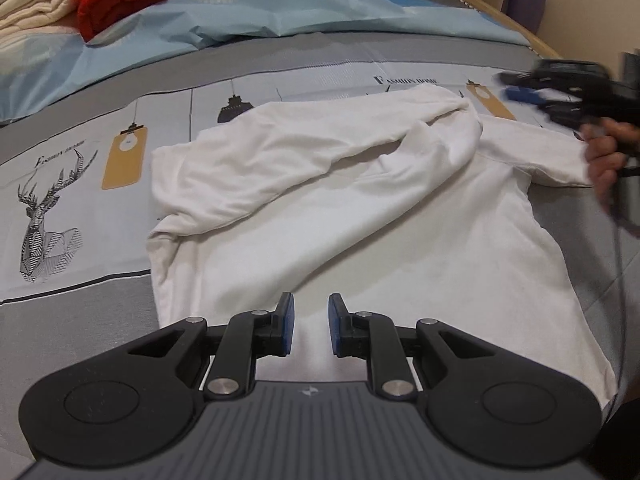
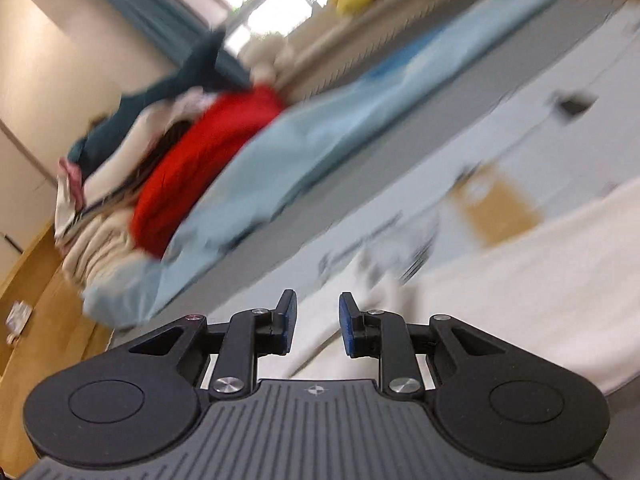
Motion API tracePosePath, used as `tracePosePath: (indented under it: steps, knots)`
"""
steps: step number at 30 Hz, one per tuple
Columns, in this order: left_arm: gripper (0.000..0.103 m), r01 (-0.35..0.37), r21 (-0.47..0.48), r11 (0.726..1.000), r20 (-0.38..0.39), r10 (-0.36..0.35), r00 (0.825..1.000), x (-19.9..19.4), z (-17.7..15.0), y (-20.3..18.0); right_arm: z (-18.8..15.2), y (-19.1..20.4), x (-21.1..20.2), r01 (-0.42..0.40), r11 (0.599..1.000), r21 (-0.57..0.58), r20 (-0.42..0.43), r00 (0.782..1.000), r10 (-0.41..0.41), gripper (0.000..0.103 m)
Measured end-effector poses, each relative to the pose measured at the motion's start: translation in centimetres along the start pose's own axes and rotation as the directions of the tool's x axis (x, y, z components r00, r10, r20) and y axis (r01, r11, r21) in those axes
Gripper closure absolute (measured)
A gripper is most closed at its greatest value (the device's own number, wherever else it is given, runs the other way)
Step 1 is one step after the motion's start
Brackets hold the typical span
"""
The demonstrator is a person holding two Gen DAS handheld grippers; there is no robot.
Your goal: Fold small clothes
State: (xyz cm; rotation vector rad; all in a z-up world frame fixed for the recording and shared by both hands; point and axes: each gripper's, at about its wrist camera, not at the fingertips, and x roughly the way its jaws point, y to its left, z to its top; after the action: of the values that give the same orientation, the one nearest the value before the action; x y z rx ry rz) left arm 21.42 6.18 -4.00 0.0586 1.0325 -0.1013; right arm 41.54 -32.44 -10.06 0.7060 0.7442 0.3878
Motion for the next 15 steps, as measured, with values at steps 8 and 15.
tracePosePath:
  steps: [8, 15]
  knots:
    - [0.083, 0.018, -0.027, 0.999, 0.016, -0.017, 1.0, -1.0, -0.6, 2.1, -3.7, 0.8, 5.3, 0.171, 0.969, 0.181, -0.017, 0.985, -0.171, 0.066]
    - [0.082, 0.059, -0.118, 0.991, 0.089, -0.049, 0.995, -1.7, 0.1, 4.9, -4.3, 9.6, 4.1, 0.02, 0.994, -0.106, 0.114, 0.993, -0.008, 0.101]
